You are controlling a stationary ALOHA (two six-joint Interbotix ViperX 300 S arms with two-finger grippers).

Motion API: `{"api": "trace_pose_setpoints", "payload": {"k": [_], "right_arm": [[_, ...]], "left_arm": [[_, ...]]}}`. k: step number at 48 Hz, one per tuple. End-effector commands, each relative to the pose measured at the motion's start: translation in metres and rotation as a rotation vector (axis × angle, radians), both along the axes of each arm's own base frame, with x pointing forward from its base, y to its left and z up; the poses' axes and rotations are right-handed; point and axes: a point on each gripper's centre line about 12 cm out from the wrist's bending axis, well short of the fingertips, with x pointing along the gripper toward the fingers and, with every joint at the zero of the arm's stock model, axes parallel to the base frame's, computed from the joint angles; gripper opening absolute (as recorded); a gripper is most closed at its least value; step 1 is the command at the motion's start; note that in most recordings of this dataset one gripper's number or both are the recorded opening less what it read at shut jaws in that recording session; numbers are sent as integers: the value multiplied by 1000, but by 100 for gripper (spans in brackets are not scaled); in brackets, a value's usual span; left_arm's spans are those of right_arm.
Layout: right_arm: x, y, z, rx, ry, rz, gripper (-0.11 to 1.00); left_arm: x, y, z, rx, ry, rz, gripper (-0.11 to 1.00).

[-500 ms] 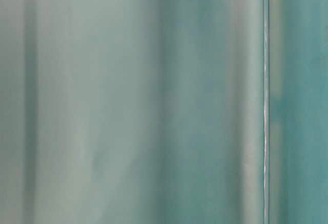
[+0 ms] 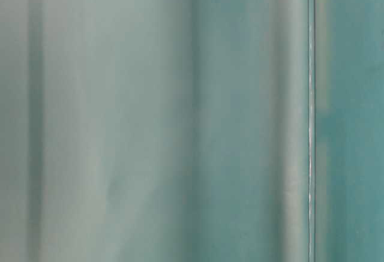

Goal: Insert the wire into the hole on the right side and pull it with the left arm.
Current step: 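Move the right gripper left over the grey wire near the white bracket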

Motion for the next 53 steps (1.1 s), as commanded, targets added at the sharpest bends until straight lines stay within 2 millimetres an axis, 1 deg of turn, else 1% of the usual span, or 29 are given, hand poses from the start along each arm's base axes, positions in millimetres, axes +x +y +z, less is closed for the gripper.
{"api": "trace_pose_setpoints", "payload": {"k": [1, 2, 3, 5, 7, 9, 11, 14, 15, 16, 19, 24, 33, 53], "right_arm": [[3, 0, 3, 5, -15, 1, 6], [3, 0, 2, 5, -12, 1, 9], [4, 0, 2, 5, -11, 1, 13], [4, 0, 1, 4, -6, -1, 22], [4, 0, 1, 4, -5, 1, 33], [4, 0, 0, 4, -2, -1, 46], [4, 0, 0, 4, -2, -1, 59], [5, 0, -1, 4, 5, 1, 78], [6, 0, -2, 4, 9, 1, 82], [6, 0, -3, 4, 11, -1, 85], [8, 0, -6, 3, 23, -2, 84], [12, -1, -13, 4, 51, -7, 84], [24, -1, -26, 5, 117, -8, 84], [54, -1, -50, 5, 245, -8, 84]], "left_arm": [[1, 0, -1, 0, -3, -2, 41], [1, 0, -2, -1, 2, 0, 47], [0, 0, -3, -1, 3, 0, 56], [0, 0, -5, -1, 8, -2, 68], [0, 0, -6, -1, 11, -2, 79], [-1, 0, -6, 0, 12, 0, 88], [-1, 0, -7, 2, 15, 1, 92], [0, 1, -7, 6, 11, 5, 92], [0, 1, -7, 8, 9, 7, 92], [0, 2, -8, 8, 12, 10, 92], [3, 3, -11, 8, 19, 17, 92], [9, 5, -23, 10, 65, 24, 92], [26, 5, -41, 5, 146, 25, 92], [47, 6, -57, 1, 243, 27, 92]]}}
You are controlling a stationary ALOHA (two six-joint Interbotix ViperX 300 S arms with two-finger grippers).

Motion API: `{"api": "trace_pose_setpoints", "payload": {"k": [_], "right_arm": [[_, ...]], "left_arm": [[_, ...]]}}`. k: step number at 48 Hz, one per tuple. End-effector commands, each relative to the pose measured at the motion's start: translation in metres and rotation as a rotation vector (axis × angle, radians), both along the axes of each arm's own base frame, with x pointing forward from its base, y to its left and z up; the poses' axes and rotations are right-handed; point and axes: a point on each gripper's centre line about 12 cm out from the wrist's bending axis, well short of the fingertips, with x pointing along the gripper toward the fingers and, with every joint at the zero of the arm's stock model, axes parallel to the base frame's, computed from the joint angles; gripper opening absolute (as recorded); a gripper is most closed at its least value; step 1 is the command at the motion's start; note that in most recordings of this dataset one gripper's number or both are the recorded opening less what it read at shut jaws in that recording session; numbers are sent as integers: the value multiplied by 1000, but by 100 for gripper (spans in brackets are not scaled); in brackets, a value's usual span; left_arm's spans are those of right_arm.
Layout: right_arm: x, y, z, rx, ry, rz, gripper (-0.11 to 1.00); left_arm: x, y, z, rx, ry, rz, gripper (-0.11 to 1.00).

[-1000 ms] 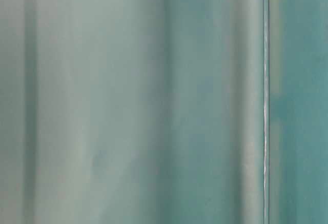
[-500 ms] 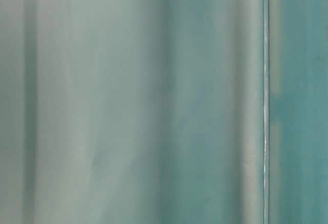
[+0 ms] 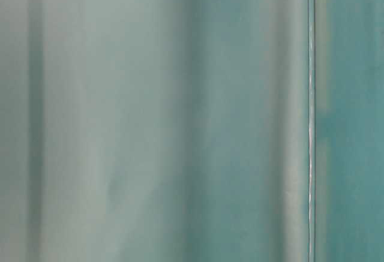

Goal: Insert the wire into the hole on the right side and pull it with the left arm.
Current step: 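Move the right gripper left over the grey wire near the white bracket, then close the right gripper on the grey wire's free end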

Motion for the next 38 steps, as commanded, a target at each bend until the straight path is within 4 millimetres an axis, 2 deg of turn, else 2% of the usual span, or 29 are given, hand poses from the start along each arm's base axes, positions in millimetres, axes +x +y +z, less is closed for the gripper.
{"api": "trace_pose_setpoints", "payload": {"k": [1, 21, 38], "right_arm": [[12, -1, 4, 4, -6, -4, 84], [40, 0, -22, 5, 98, -5, 84], [61, 7, -37, 3, 147, 18, 84]], "left_arm": [[8, 2, 5, 0, -12, 6, 92], [37, 5, -25, -3, 129, 17, 92], [54, 3, -40, -5, 186, 7, 92]]}}
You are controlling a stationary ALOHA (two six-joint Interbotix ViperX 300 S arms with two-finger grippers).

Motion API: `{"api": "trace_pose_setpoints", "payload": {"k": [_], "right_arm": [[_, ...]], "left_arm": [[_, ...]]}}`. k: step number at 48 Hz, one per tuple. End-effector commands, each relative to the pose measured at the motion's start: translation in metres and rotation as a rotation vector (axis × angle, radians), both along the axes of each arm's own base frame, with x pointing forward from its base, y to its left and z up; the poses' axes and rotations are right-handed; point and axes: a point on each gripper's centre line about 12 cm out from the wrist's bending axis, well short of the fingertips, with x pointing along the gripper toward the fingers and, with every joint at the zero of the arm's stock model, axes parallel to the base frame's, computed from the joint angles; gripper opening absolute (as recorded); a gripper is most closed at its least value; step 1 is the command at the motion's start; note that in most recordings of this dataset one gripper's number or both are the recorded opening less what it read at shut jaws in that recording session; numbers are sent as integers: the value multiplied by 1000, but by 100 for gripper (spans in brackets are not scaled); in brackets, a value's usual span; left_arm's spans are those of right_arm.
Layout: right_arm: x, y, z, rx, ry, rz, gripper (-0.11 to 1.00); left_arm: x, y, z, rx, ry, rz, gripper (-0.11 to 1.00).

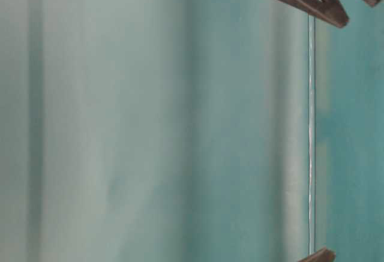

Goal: Insert the wire into the hole on the right side and pull it with the left arm.
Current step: 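Close the right gripper on the grey wire's free end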

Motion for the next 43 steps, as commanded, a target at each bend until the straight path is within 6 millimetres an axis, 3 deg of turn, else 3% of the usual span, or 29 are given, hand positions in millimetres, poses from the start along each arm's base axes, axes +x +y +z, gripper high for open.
{"api": "trace_pose_setpoints", "payload": {"k": [1, 27, 43], "right_arm": [[9, 3, 6, 4, -26, 5, 84], [26, 3, -15, 3, 34, 5, 84], [31, 2, -23, 14, 54, -11, 84]], "left_arm": [[8, -1, 6, -1, -28, -4, 92], [31, -3, -7, 7, 16, -16, 92], [34, -3, -13, 6, 32, -17, 92]]}}
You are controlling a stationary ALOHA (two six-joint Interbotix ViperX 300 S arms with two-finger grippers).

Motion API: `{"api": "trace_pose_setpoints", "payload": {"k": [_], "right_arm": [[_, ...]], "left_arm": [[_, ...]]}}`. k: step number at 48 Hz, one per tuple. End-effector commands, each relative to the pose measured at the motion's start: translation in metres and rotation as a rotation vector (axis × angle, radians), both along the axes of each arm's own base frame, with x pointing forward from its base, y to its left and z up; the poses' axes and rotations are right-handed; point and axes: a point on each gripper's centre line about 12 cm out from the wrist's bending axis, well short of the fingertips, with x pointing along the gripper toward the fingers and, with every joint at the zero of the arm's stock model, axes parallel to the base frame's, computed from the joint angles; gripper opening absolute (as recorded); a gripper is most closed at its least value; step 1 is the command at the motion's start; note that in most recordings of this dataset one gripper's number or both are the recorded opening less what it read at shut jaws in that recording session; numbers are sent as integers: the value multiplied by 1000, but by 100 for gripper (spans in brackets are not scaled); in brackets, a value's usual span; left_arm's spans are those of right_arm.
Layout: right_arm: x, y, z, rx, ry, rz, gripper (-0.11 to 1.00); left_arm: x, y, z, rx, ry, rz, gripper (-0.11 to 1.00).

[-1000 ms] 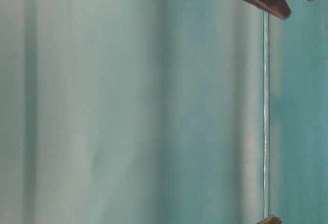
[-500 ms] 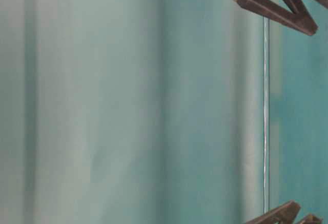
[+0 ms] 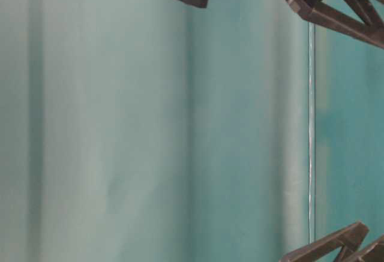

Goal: Insert the wire into the hole on the right side and pull it with the left arm.
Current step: 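Close the right gripper on the grey wire's free end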

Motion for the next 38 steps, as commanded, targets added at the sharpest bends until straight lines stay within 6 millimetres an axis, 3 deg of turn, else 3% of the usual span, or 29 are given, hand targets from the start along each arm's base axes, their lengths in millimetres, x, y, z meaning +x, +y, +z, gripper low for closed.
{"api": "trace_pose_setpoints", "payload": {"k": [1, 38], "right_arm": [[7, 0, 8, 9, -30, -9, 84], [19, -4, -7, 28, -1, -46, 84]], "left_arm": [[6, -1, 8, 1, -35, -3, 92], [7, -2, 9, 1, -48, -6, 91]]}}
